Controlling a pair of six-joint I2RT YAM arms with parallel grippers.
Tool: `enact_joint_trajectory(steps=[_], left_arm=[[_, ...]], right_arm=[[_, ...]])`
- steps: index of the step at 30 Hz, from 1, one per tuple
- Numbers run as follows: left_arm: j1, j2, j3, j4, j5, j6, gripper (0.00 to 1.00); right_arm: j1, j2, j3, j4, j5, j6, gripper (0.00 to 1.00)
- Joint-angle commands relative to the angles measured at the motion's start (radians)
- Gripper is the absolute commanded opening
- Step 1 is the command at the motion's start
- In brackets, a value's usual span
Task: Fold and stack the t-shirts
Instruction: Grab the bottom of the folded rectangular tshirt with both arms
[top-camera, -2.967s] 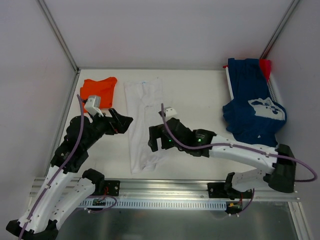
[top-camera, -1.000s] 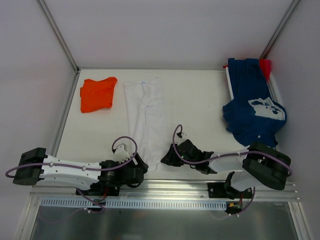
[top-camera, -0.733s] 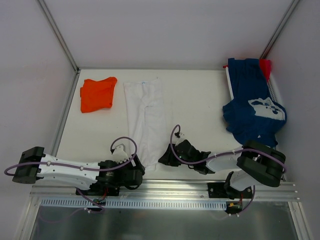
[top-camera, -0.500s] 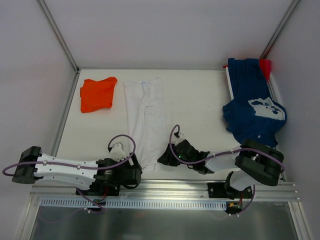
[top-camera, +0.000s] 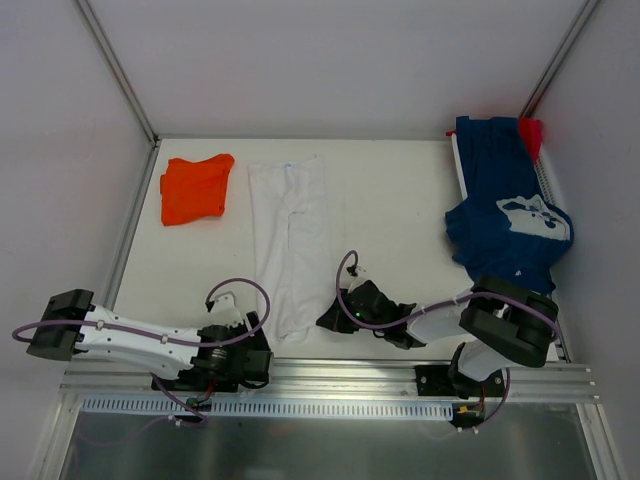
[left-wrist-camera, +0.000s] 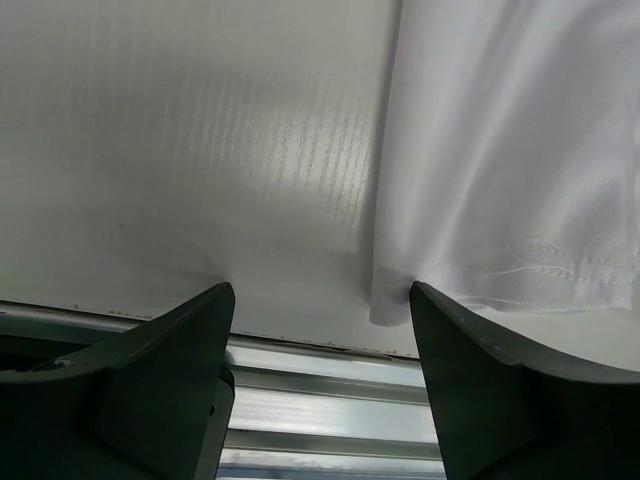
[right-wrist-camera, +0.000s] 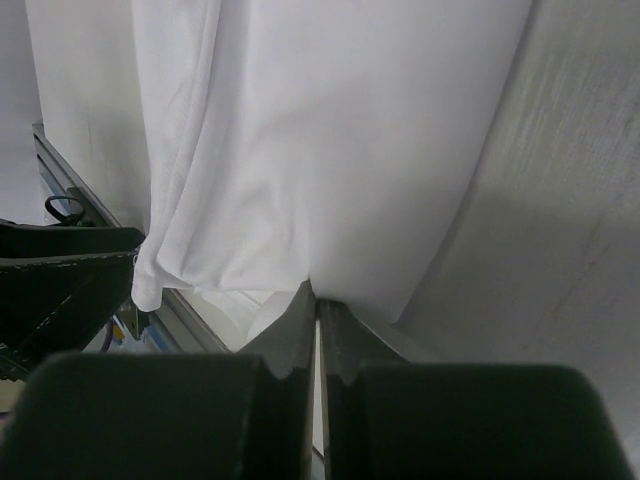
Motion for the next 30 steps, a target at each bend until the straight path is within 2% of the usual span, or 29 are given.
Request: enact_joint_trajectory(steps=[1,10,13,16,17,20,25,29,30], left_arm=[[-0.013,0.064,-0.052,-0.02,0.05,-0.115,0.73],[-0.022,0.078,-0.017,-0.003,-0.035,-0.118,0.66],[-0.022,0.09,-0.003,-0.001,-0.07,-0.119,0.61],[-0.022,0.133,0.008,0.014,-0.082,-0.129,0.51],[-0.022,0.148,0.013,0.028,-0.084,-0.124,0.43],[-0.022,0.205,0.036,0.042,-0.093,-0.118,0.29],[-0.02,0.248,0.045,0.069,-0.113,-0.119,0.22],[-0.022,0.183,-0.012,0.143,-0.122,-0.1,0.17],[-0.022,0.172,-0.035,0.169,-0.124,-0.095,0.12]], right_arm=[[0.009,0.059,-0.039,-0.099,0.006,-0.02,0.0],[0.017,0.126,-0.029,-0.042,-0.006,-0.003,0.0],[0.021,0.135,-0.022,-0.04,-0.005,0.0,0.0],[0.026,0.138,-0.019,-0.039,-0.005,0.001,0.0],[0.026,0.138,-0.019,-0.039,-0.005,0.003,0.0],[0.029,0.14,-0.019,-0.037,-0.005,0.004,0.0],[0.032,0.137,-0.02,-0.036,-0.006,0.004,0.0],[0.034,0.134,-0.022,-0.036,-0.006,0.004,0.0],[0.034,0.135,-0.022,-0.036,-0.006,0.004,0.0]])
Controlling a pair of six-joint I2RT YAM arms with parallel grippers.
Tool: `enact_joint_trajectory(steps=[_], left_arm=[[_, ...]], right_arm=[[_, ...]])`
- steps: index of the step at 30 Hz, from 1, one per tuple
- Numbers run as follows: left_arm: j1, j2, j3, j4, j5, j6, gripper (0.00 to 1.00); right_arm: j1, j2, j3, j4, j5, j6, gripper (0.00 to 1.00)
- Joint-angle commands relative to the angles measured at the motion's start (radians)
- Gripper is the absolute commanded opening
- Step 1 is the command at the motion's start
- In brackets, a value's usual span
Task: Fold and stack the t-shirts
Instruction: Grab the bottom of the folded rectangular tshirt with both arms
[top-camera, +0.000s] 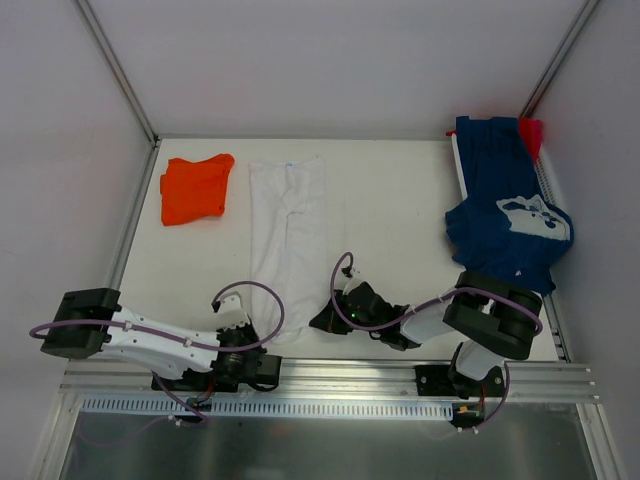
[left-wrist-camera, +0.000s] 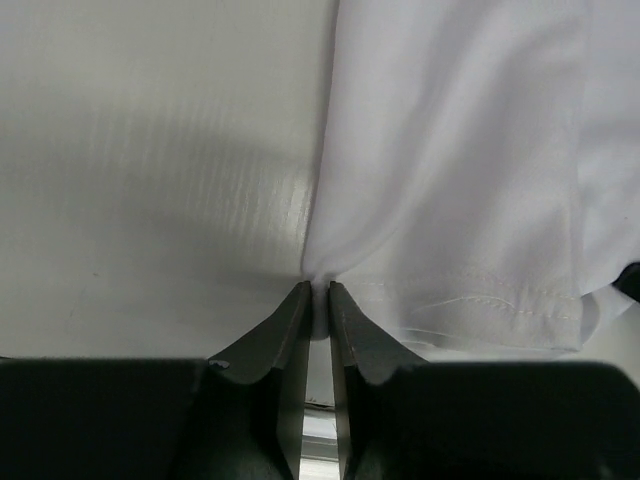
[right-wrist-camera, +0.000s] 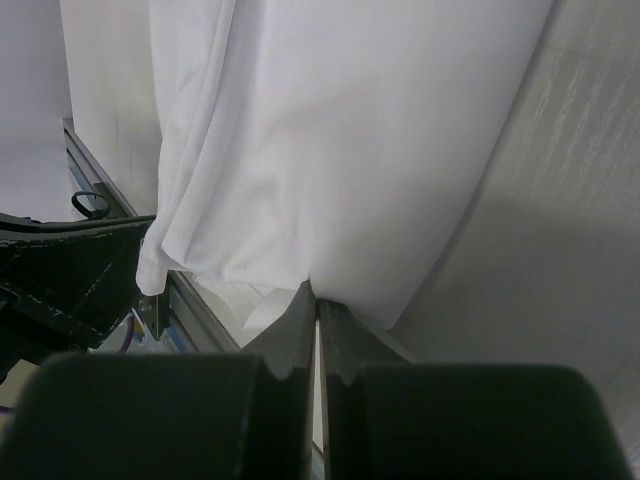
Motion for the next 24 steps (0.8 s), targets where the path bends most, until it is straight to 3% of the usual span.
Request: enact_joint_trajectory(steps=[1,3,6,12,19,24], left_arm=[[-0.01,-0.05,-0.059,0.095,0.008,-0.059,0.1],[-0.008,-0.054,-0.073,0.103,0.008,-0.056,0.0],[-0.008,-0.032,-0.061,0.103,0.001,-0.047,0.0],[-0.01,-0.021,0.063,0.1,-0.072,0.133,0.0],[-0.008,-0.066,0.157,0.095,-0.13,0.278,0.0],[-0.01,-0.126,0.185,0.1,-0.224,0.367,0.0]], right_arm=[[0.014,0.048,-0.027,-0.17,0.015,-0.026,0.0],[0.015,0.054,-0.024,-0.162,0.013,-0.024,0.0],[0.017,0.072,-0.015,-0.154,0.015,-0.026,0.0],[0.025,0.024,-0.011,-0.176,-0.014,-0.02,0.0],[0.045,-0.215,0.086,-0.514,0.091,-0.087,0.0],[0.049,-0.308,0.169,-0.65,0.142,-0.162,0.01]])
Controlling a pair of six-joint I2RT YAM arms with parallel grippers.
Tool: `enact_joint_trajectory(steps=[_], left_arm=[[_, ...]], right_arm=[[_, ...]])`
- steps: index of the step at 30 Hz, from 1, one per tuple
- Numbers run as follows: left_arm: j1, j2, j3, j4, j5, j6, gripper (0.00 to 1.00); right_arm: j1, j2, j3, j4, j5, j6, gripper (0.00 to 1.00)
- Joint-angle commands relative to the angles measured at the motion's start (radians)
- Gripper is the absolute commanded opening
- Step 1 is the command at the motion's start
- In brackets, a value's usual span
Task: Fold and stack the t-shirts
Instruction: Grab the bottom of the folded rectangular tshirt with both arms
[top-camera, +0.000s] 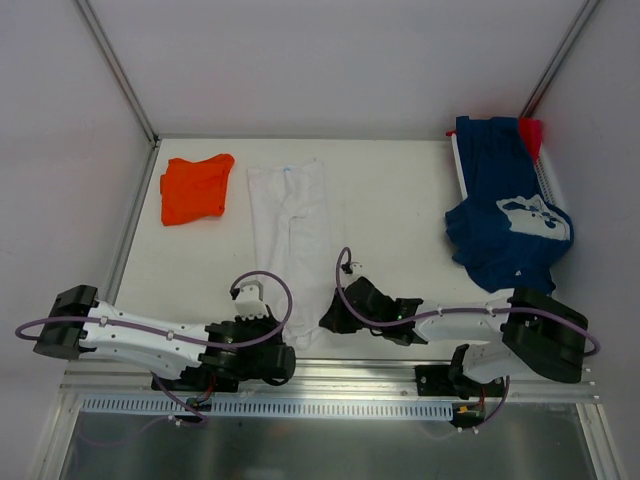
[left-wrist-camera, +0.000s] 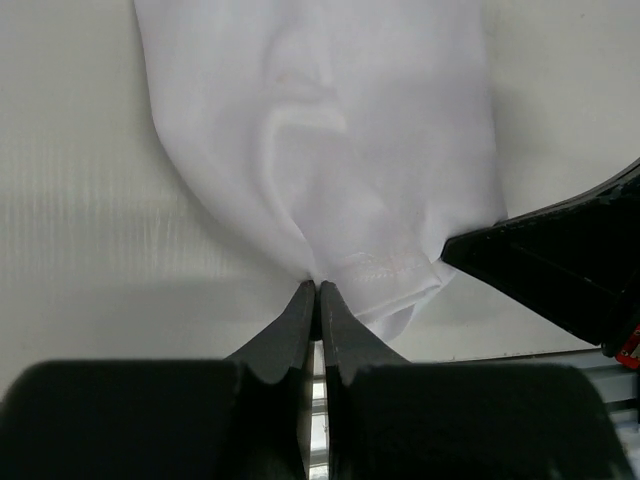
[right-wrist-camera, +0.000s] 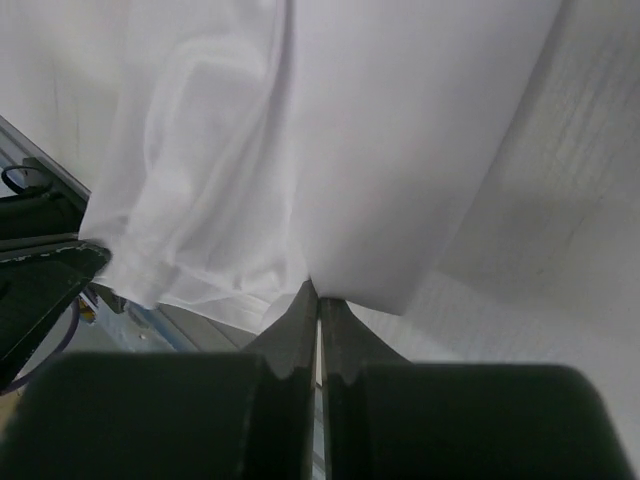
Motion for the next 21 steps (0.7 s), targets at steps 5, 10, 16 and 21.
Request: enact_joint_trajectory(steps=[5,10,16,21], left_arm=[[-0.01,-0.207,-0.038,-0.003,-0.197,0.134,0.0],[-0.01,-0.435,-0.111,0.014,-0.253,0.234,0.0],[-0.008,-0.545,-0.15,0.014,-0.311,0.312,0.0],[-0.008,-0.546,-0.168,0.017,-0.378,0.302,0.0]], right_arm=[[0.004,-0.099,0.147,-0.209,0.095,-0.146,0.0],[-0.005,-0.101,0.213,-0.272,0.118,-0.198,0.0],[-0.039,-0.041,0.277,-0.291,0.105,-0.227,0.0],[-0.083,0.031,0.329,-0.291,0.085,-0.252,0.0]])
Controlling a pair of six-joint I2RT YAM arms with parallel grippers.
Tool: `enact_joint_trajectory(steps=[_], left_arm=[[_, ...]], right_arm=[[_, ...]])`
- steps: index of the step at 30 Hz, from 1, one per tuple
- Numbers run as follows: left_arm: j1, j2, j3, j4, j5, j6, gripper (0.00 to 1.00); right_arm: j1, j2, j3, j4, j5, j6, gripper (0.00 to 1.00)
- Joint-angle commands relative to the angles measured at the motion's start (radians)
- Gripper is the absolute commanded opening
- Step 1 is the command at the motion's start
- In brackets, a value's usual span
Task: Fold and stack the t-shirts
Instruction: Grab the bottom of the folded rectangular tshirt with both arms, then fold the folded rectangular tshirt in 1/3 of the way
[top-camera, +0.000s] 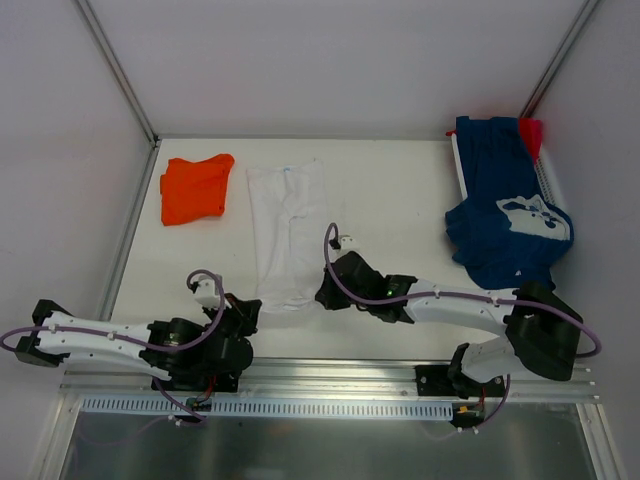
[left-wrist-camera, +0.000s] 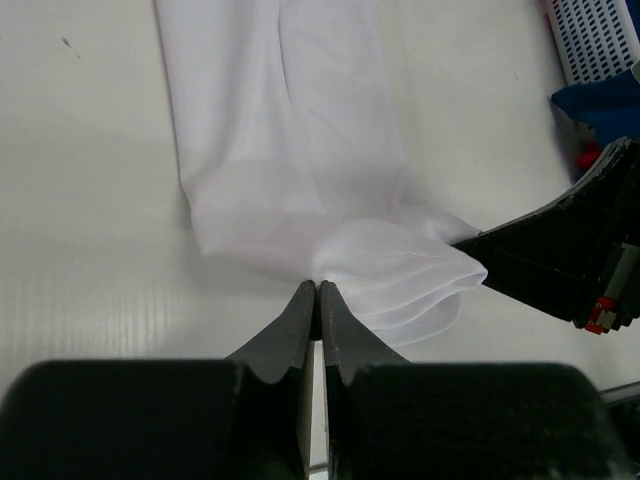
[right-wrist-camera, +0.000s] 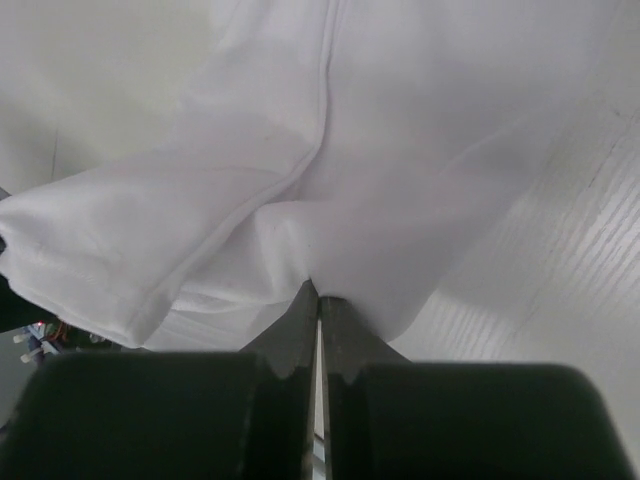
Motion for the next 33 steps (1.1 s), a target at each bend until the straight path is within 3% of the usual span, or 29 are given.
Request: enact_joint_trajectory(steps=[1,7,14,17,21,25,26,27,28,30,31,33], left_arm=[[-0.007,-0.003,-0.016,0.001,-0.12,0.026,0.0],[0.027,0.034,-0.006,0.016,-0.203,0.042,0.0],[0.035,0.267,0.232,0.025,-0.24,0.191,0.0],[0.032,0.337,0.322,0.028,-0.257,0.327,0.0],[0.015,0.411,0.437,0.032,-0.232,0.424,0.0],[0.007,0.445,0.563,0.051,-0.042,0.403,0.0],[0.006,0.422,0.551,0.29,-0.001,0.55,0.0],[0.006,0.395,0.425,0.56,0.068,0.783,0.0],[0.012,0.358,0.345,0.811,0.287,0.944,0.0],[0.038,0.268,0.201,1.202,0.492,1.064,0.0],[0.049,0.252,0.209,1.202,0.533,1.084,0.0],[0.049,0.246,0.293,1.059,0.431,1.116,0.0]], right_arm=[[-0.035,0.048,0.07,-0.019,-0.003,-0.047,0.0],[-0.095,0.117,0.145,-0.022,-0.049,-0.09,0.0],[-0.153,0.169,0.231,-0.034,-0.098,-0.132,0.0],[-0.167,0.167,0.244,-0.037,-0.112,-0.145,0.01],[-0.188,0.161,0.243,-0.037,-0.134,-0.158,0.0],[-0.199,0.143,0.232,-0.042,-0.138,-0.162,0.0],[-0.201,0.137,0.231,-0.042,-0.14,-0.162,0.0],[-0.202,0.129,0.225,-0.042,-0.14,-0.165,0.0],[-0.204,0.123,0.222,-0.042,-0.14,-0.167,0.0],[-0.205,0.112,0.215,-0.042,-0.14,-0.168,0.0],[-0.207,0.1,0.209,-0.071,-0.137,-0.168,0.01],[-0.208,0.077,0.192,-0.075,-0.138,-0.168,0.0]])
